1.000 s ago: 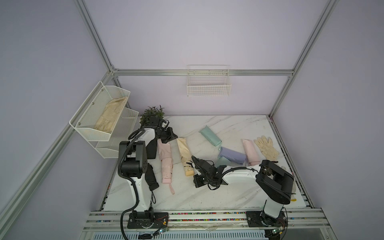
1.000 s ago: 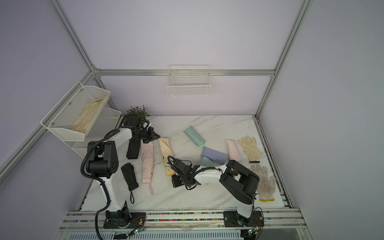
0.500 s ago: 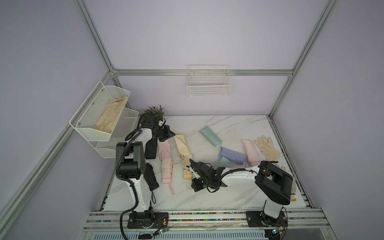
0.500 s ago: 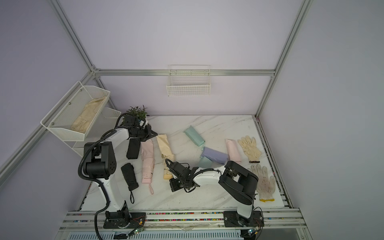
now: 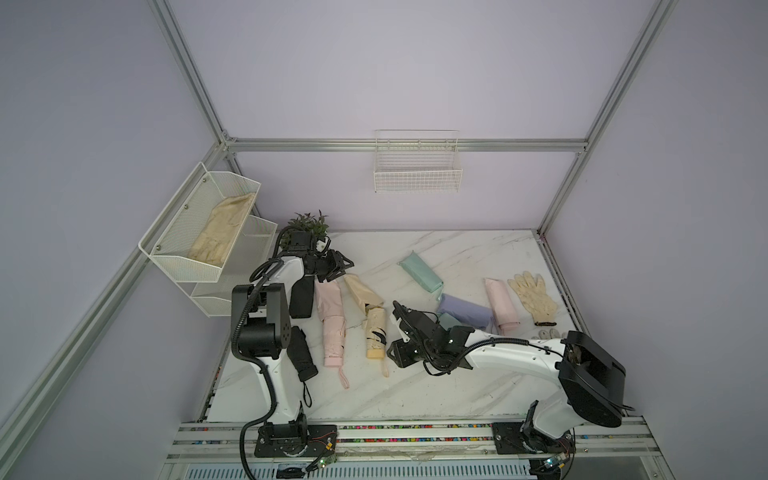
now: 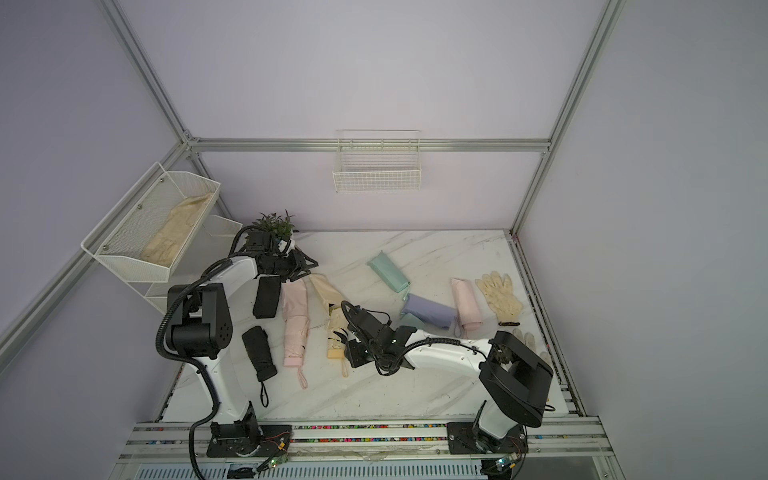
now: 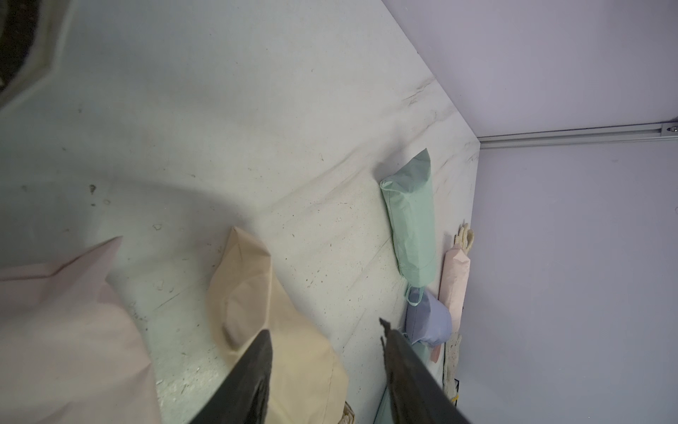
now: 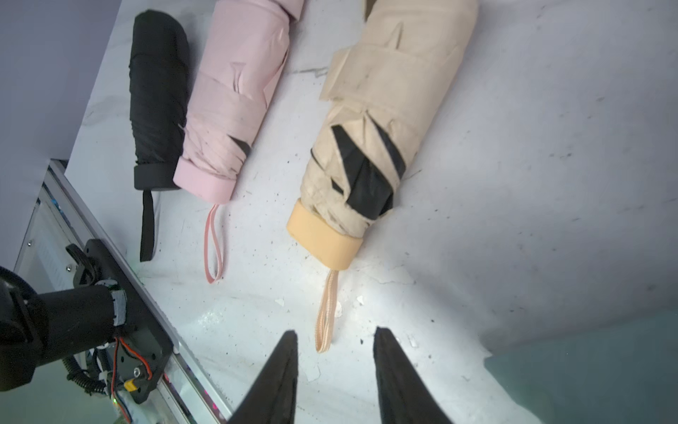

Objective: Take umbrellas out of sleeves
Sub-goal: Place the umbrella sleeve at the center of the board, then move the umbrella to the center of the board.

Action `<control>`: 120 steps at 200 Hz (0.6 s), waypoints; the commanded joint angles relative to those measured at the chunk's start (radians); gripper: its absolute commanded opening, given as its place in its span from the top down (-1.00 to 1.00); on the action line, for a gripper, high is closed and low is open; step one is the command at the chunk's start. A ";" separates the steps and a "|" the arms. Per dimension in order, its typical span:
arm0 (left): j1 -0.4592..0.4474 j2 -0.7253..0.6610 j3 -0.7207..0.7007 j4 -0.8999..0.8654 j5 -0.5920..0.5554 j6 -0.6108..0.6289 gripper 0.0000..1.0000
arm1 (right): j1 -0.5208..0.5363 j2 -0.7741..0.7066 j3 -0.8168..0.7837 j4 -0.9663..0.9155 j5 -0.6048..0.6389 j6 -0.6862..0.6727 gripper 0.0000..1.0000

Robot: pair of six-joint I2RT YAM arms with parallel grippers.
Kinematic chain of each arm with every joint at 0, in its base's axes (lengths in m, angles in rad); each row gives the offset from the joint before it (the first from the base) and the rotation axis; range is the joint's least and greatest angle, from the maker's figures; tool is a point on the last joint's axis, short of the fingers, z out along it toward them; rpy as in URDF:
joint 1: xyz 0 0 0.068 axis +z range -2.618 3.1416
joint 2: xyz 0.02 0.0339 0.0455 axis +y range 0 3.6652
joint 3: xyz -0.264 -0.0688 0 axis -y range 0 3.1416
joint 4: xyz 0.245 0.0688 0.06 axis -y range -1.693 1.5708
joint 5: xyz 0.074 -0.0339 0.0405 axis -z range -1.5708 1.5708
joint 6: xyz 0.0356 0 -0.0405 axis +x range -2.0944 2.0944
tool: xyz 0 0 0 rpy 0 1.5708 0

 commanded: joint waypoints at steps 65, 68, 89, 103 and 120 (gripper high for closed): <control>0.018 -0.119 -0.034 0.007 -0.050 0.014 -0.05 | -0.139 0.157 0.113 0.019 -0.068 0.022 0.24; 0.015 -0.118 -0.035 0.007 -0.048 0.014 -0.06 | -0.139 0.169 0.122 0.020 -0.070 0.020 0.24; 0.017 -0.119 -0.035 0.007 -0.049 0.012 -0.05 | -0.140 0.272 0.208 0.004 -0.040 0.008 0.25; 0.016 -0.120 -0.037 0.007 -0.051 0.011 -0.05 | -0.139 0.333 0.262 -0.012 0.005 0.004 0.25; 0.017 -0.124 -0.039 0.007 -0.049 0.012 -0.05 | -0.139 0.395 0.329 -0.043 0.032 -0.009 0.26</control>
